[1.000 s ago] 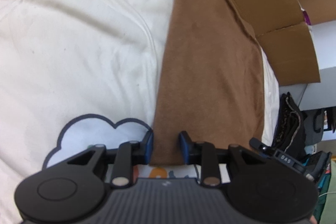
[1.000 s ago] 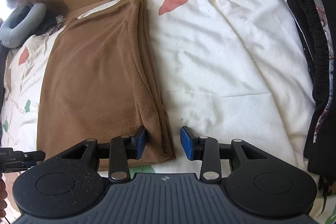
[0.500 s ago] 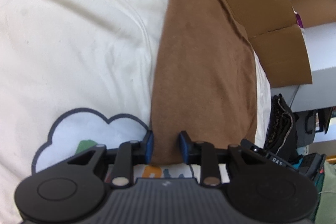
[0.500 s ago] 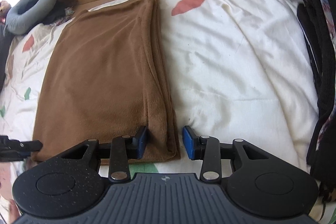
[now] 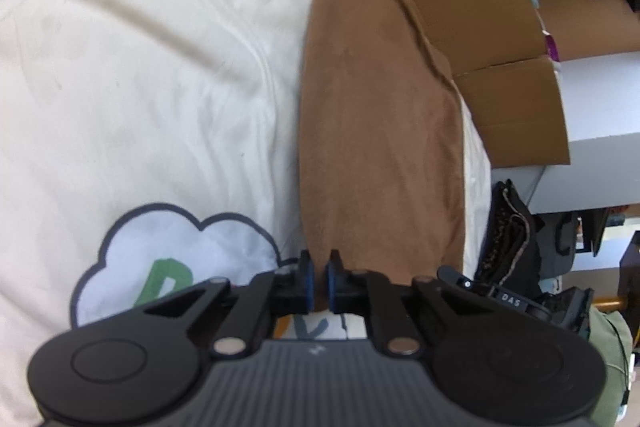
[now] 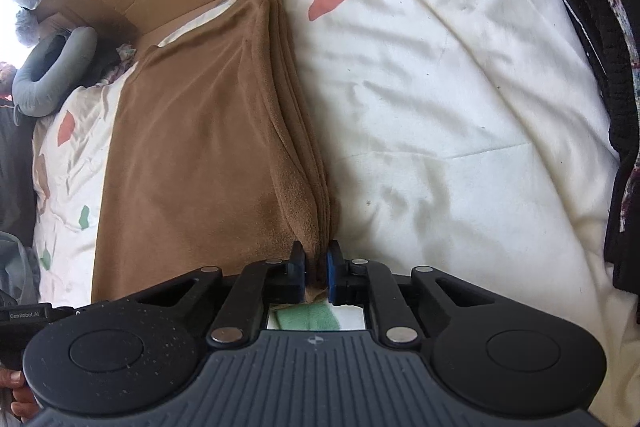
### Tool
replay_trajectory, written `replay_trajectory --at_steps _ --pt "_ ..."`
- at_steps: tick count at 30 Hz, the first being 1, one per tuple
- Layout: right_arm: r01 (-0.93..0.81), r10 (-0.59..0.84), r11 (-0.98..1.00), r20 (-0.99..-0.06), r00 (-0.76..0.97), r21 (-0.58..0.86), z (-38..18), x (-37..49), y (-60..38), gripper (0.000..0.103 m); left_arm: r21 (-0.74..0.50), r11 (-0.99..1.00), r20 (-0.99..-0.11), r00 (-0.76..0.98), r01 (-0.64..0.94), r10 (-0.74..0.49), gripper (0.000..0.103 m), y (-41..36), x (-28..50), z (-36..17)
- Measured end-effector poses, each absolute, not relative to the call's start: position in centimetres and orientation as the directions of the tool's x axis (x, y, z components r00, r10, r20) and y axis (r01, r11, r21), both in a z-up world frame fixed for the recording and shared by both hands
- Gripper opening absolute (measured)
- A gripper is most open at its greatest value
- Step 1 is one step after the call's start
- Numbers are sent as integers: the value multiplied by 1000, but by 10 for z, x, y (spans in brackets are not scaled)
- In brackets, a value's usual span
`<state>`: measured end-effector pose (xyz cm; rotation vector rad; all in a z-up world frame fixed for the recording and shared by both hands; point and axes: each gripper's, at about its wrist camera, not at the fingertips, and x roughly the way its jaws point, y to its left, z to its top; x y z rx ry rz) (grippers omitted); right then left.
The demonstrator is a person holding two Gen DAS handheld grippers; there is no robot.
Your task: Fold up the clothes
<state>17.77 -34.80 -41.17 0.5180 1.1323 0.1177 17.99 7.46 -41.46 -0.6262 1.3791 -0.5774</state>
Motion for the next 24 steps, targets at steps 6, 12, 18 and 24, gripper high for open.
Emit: replay_trajectory --at_steps 6,12,18,24 --pt "158 381 861 -820 427 482 -393 177 -346 7 -707 707 -702 93 36 -706 6 80 185 -399" --pt "158 428 839 -811 399 521 -384 176 -344 7 -707 707 -703 99 13 -704 6 94 189 -391" --pt "169 477 809 -797 370 563 -385 166 -334 7 -686 728 -724 99 11 -683 5 112 188 -378" --pt "128 511 810 -796 324 573 -384 153 -315 7 -644 765 -764 65 -3 -642 5 125 185 -373"
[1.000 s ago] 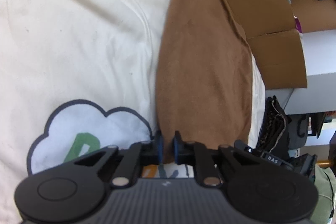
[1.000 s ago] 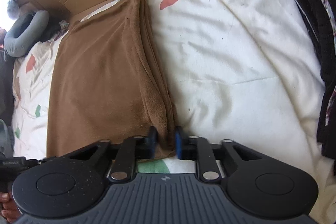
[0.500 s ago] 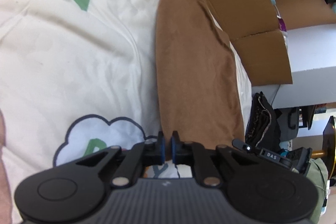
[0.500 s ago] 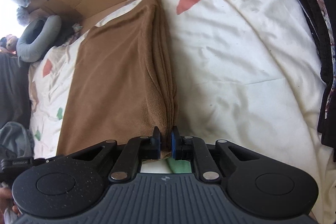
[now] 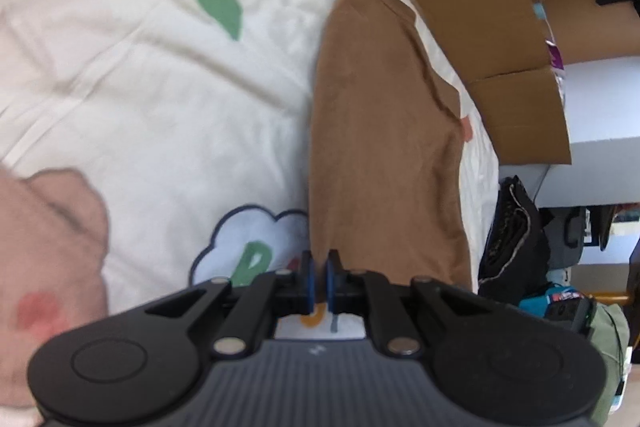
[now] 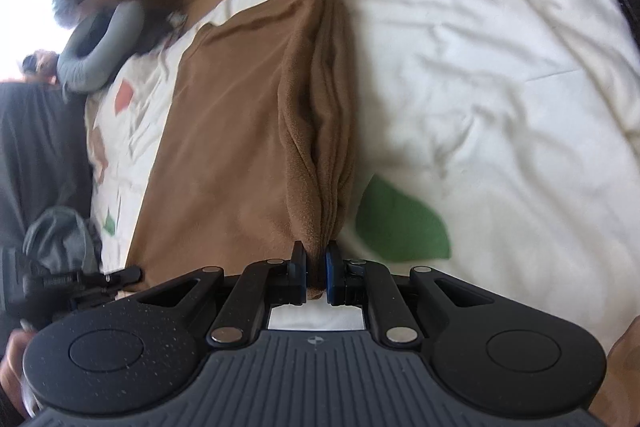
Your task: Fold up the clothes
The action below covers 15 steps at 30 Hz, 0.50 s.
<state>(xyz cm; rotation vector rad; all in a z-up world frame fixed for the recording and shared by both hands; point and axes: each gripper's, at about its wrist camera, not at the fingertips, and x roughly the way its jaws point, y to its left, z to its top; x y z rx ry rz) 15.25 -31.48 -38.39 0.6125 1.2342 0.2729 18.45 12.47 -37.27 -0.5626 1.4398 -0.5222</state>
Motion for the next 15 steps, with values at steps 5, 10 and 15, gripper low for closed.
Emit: replay_trajectory --at_steps 5,10,15 --pt "122 523 809 -798 299 576 -379 144 -309 7 -635 772 -772 42 -7 -635 5 132 176 -368" --pt "117 528 811 -803 276 573 -373 136 -310 7 -627 779 -779 -1 -2 -627 6 138 161 -370" --pt "105 520 826 -820 238 554 -370 128 -311 7 -616 788 -786 -68 6 -614 6 137 142 -381"
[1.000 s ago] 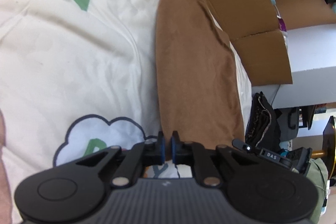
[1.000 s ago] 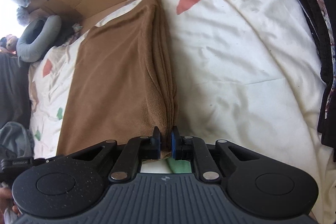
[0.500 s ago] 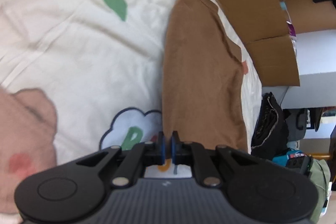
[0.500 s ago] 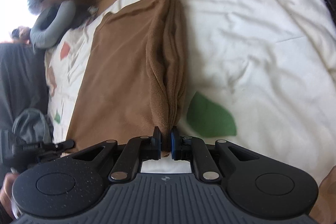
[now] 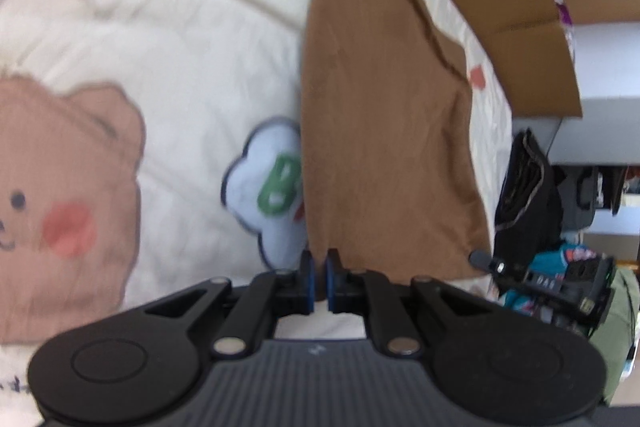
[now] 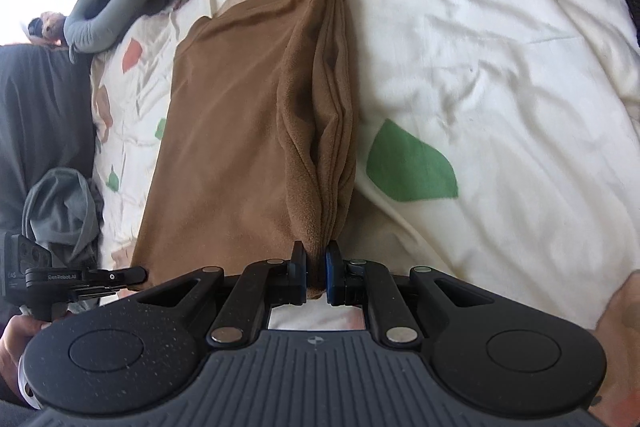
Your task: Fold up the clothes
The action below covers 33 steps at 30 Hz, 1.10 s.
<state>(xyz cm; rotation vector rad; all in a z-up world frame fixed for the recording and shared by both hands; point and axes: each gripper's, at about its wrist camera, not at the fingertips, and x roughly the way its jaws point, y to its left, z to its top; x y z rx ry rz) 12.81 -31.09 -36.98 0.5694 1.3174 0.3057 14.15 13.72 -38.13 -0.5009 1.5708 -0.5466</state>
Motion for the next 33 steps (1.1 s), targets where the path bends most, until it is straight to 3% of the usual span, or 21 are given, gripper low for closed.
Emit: replay_trajectory --at_steps 14,20,21,22,24,30,33 --pt "68 490 858 -850 193 510 -361 119 -314 7 -622 783 -772 -177 14 -610 6 134 129 -397" --pt "86 431 892 -893 131 443 -369 121 -318 11 -578 815 -809 -157 37 -567 21 139 137 -394" --pt "84 425 895 -896 130 438 -368 121 -319 12 -577 817 -811 -138 29 -568 29 143 138 -392" --pt "83 420 898 -898 129 432 -367 120 -321 14 -572 820 -816 -120 27 -565 36 145 140 -390" --pt "86 412 900 -898 155 428 -362 122 -325 39 -557 829 -829 -85 40 -553 39 149 144 -387" --pt "79 381 908 -890 250 411 -354 138 -320 50 -569 821 -822 -25 41 -568 46 147 162 -383" --pt "64 385 907 -881 275 416 -355 144 -313 50 -563 823 -826 -17 77 -564 52 139 168 -380"
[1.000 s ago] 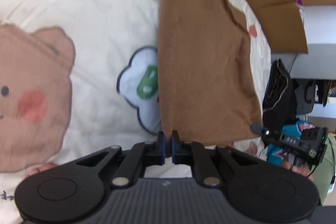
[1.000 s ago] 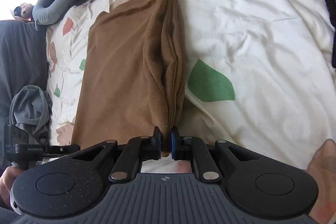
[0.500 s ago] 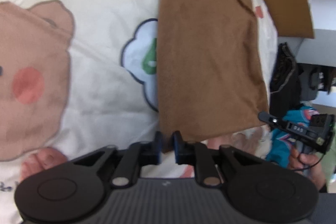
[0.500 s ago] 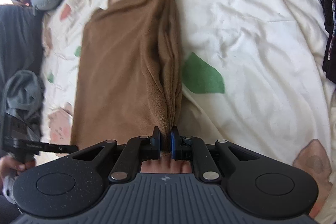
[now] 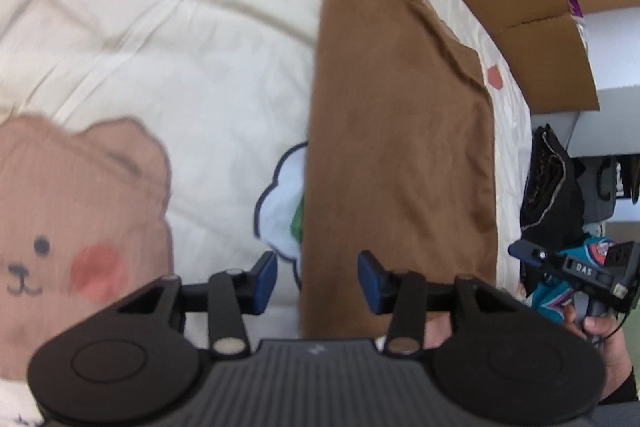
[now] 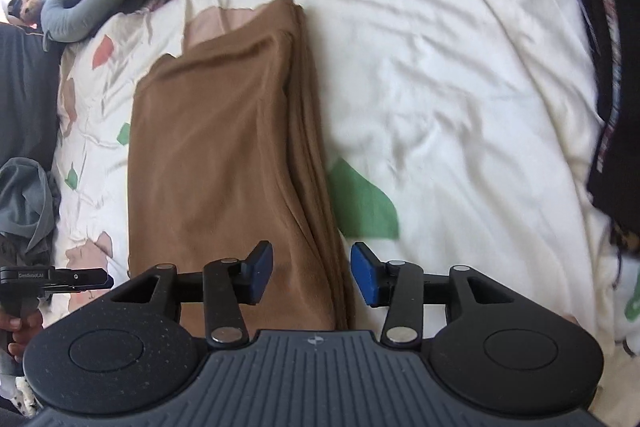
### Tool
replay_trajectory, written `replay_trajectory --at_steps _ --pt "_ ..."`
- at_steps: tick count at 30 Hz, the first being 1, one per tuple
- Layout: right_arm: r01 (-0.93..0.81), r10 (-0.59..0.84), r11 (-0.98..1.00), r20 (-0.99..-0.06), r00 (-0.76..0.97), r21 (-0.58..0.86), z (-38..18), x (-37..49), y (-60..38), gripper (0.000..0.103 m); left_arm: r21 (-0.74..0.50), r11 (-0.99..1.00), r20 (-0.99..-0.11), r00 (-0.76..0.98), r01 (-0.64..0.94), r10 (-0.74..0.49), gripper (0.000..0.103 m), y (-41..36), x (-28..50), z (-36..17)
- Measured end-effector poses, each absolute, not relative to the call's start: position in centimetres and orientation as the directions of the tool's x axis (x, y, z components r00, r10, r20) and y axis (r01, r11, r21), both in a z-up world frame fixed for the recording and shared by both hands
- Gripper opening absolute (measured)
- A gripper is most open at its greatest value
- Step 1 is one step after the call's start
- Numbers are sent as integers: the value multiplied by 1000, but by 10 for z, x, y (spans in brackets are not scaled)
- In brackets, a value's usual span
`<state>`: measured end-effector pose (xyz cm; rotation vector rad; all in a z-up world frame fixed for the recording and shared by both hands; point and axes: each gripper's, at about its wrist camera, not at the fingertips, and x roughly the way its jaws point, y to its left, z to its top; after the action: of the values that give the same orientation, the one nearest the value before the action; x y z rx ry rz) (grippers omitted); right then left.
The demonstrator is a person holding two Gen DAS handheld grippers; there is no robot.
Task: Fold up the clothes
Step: 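Open both tools and reposition them along the shirt strip end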
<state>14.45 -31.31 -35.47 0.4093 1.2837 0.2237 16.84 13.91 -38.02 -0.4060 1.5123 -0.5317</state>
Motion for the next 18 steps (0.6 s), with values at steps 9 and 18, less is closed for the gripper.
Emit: replay_trajectory --at_steps 9,18 --pt "20 381 913 -872 307 407 -364 169 -293 50 -531 841 -842 50 100 -537 54 117 187 -382" --pt "5 368 920 -869 332 391 -386 188 -280 50 -514 844 -847 68 153 -528 54 99 207 -389"
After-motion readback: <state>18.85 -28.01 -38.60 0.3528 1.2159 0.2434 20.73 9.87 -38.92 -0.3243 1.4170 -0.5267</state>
